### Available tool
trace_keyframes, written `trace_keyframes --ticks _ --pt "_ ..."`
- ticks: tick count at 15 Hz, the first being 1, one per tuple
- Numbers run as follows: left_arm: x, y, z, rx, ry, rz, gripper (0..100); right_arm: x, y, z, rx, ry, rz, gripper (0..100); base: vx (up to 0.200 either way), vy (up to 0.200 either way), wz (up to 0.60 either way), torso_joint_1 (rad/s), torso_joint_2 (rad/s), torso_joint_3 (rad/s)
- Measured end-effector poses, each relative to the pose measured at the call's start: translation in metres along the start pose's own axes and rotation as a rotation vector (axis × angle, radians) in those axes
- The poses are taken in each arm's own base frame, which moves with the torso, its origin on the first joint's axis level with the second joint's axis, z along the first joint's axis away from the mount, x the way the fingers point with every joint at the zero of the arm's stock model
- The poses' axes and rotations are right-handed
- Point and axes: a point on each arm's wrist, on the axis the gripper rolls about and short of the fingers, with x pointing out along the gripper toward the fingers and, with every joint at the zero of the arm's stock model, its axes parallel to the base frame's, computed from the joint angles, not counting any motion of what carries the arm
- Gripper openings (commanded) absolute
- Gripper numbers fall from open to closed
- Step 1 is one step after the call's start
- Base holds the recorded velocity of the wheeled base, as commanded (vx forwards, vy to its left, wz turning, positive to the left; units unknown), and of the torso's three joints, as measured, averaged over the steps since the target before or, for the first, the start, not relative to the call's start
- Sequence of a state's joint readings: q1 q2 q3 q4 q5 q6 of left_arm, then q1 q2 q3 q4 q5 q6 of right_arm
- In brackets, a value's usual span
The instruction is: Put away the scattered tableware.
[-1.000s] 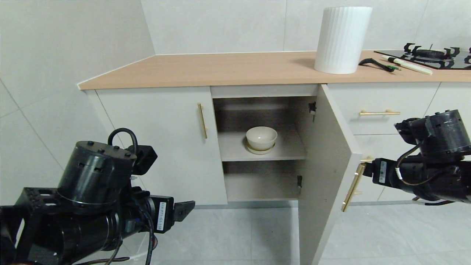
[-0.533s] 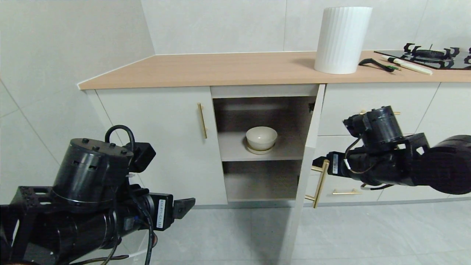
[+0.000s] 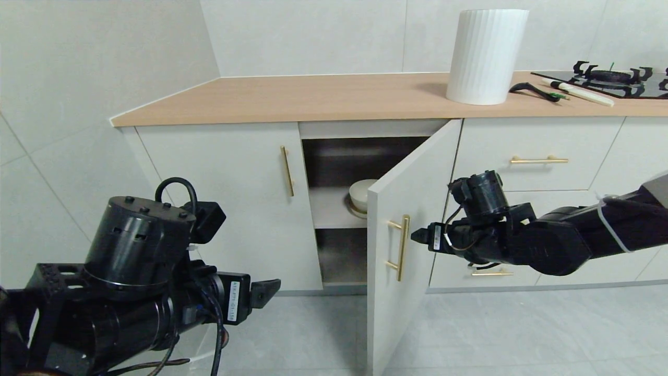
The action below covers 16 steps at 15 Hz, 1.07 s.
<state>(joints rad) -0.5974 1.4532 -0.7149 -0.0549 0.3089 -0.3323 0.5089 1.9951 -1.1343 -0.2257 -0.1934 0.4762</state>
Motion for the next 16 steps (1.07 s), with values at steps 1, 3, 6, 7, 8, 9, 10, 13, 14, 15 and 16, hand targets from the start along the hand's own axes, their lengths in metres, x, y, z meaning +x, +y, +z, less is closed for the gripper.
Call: trace_keyframes --ticks 1,3,6,7,8,9,10,13,14,15,16 --pt "0.001 0.000 0.000 -0.002 -0.003 -0.001 100 0.004 0.000 -0.002 0.012 0.001 -0.001 100 0.000 0.000 0.00 0.000 0.00 0.000" --pt "0.002 -0.001 0.000 0.000 -0.004 0.002 100 0.011 0.000 -0.005 0.021 -0.001 -0.001 100 0.000 0.000 0.00 0.000 0.00 0.000" --pt "0.001 -0.001 0.000 -0.002 -0.006 0.004 100 0.018 0.000 -0.007 0.041 -0.009 0.003 100 0.067 0.000 0.00 0.002 0.00 -0.002" --pt "0.001 -0.001 0.001 -0.003 -0.008 0.004 100 0.019 0.001 -0.007 0.049 -0.014 0.007 100 0.200 0.000 0.00 0.007 0.00 0.002" --pt "0.001 0.000 0.001 -0.003 -0.008 0.003 100 0.020 0.001 -0.007 0.050 -0.016 0.009 100 0.200 0.000 0.00 -0.007 0.01 -0.002" --pt "0.000 -0.001 0.001 -0.004 -0.010 0.002 100 0.021 0.002 -0.007 0.052 -0.020 0.012 100 0.200 0.000 0.00 -0.007 0.00 0.002" --pt "0.000 0.000 0.001 -0.006 -0.012 0.003 100 0.021 0.003 -0.006 0.061 -0.035 0.020 100 0.200 0.000 0.00 0.007 0.00 -0.002" --pt "0.000 -0.001 0.003 -0.010 -0.026 0.000 100 0.024 0.005 -0.005 0.087 -0.054 0.036 100 0.067 0.000 0.00 0.002 0.00 -0.006" --pt "0.000 -0.001 0.003 -0.010 -0.026 -0.001 100 0.024 0.006 -0.005 0.092 -0.052 0.036 100 0.000 0.000 0.00 0.000 0.00 0.000" --pt "0.000 -0.001 0.003 -0.010 -0.027 0.000 100 0.024 0.008 -0.004 0.105 -0.058 0.042 100 0.000 0.000 0.00 0.000 0.00 0.000" --pt "0.000 -0.001 0.003 -0.010 -0.027 -0.001 100 0.024 0.011 -0.004 0.122 -0.058 0.051 100 0.000 0.000 0.00 0.000 0.00 0.000"
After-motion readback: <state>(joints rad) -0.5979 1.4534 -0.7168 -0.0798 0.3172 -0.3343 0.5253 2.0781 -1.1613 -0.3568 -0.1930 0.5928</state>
